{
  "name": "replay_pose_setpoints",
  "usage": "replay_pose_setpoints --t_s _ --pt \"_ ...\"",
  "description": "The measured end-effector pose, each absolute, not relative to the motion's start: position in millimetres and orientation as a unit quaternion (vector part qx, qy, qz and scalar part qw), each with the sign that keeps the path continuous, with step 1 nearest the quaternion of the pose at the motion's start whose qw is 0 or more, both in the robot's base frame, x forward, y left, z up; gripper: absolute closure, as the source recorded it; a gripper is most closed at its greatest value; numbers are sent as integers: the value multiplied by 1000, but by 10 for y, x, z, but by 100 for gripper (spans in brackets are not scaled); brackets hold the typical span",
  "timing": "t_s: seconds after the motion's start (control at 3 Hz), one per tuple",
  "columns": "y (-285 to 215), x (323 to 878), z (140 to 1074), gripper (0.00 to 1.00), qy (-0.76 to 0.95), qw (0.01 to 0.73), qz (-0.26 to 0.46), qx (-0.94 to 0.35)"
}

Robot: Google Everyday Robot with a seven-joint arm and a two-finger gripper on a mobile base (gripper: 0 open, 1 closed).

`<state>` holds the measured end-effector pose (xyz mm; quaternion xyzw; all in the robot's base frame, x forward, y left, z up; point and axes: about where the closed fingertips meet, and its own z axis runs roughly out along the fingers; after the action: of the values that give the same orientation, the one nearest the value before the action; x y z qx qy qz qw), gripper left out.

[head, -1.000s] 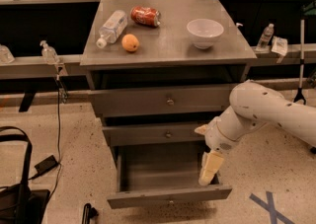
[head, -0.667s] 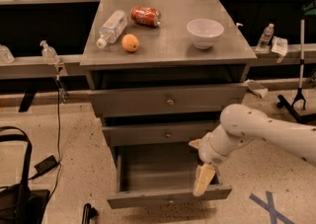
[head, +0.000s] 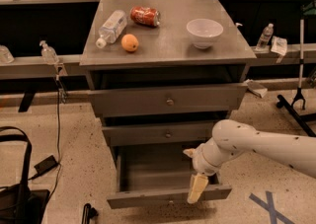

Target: Close bottom drawer

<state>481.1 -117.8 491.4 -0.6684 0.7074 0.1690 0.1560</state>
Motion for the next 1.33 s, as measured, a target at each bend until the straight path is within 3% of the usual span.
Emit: replay_pose_setpoints --t_s 1.33 --pt "-1257 4967 3410 0 711 203 218 -637"
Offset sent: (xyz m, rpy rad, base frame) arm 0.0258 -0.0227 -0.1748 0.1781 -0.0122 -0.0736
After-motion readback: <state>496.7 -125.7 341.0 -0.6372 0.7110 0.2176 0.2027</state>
